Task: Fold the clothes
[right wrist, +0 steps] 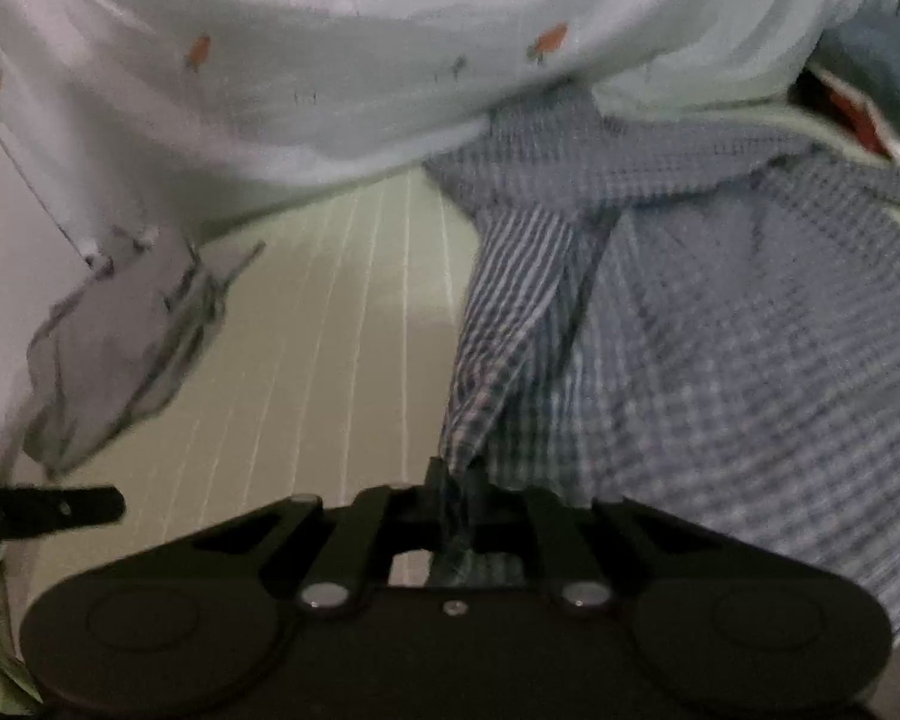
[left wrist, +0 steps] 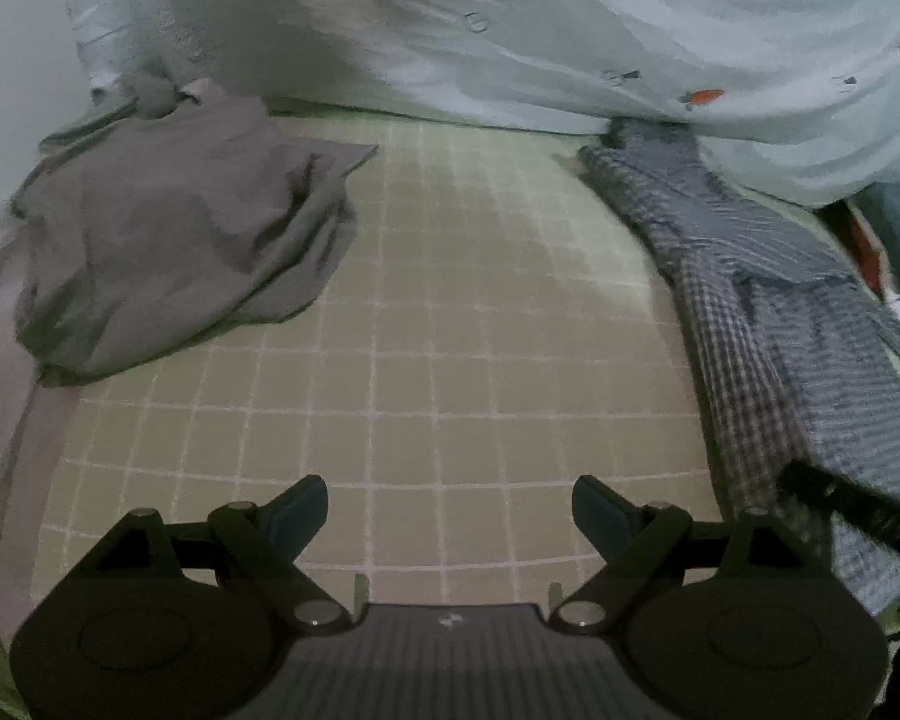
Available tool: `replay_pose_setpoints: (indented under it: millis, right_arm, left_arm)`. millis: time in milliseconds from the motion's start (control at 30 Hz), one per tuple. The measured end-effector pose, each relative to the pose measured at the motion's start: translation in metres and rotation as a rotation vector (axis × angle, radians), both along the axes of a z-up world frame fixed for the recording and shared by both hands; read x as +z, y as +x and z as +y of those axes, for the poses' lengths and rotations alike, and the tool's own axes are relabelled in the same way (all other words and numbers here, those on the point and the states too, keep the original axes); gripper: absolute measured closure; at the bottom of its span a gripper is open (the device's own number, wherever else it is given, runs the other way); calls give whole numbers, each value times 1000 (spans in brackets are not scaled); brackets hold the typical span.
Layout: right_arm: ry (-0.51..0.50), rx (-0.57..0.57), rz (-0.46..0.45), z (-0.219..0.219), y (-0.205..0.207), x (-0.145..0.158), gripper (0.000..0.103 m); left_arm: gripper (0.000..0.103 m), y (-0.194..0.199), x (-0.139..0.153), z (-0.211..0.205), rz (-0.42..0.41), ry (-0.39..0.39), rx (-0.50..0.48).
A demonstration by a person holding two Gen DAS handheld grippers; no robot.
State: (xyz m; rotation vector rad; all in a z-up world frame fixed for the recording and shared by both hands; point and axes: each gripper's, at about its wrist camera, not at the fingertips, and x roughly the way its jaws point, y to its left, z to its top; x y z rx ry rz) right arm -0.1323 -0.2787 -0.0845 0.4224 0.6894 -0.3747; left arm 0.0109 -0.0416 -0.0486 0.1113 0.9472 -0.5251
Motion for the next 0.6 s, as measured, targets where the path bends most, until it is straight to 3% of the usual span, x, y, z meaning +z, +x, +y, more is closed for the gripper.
replay_pose_setpoints:
  millis: [167,400,600]
  right_arm:
    - [-65,-68,8,-34,-19,16,97]
    - [-96,-171,104,-82,-38,-13,97]
    - [-133,-147,189,-88,-35,-40,95]
  left_arm:
    - [14,-5,-1,-5,-6,-1,-36]
    - [14,-6,-9,2,0,22,-8]
    - [14,3,-2,-11,-7,15,37]
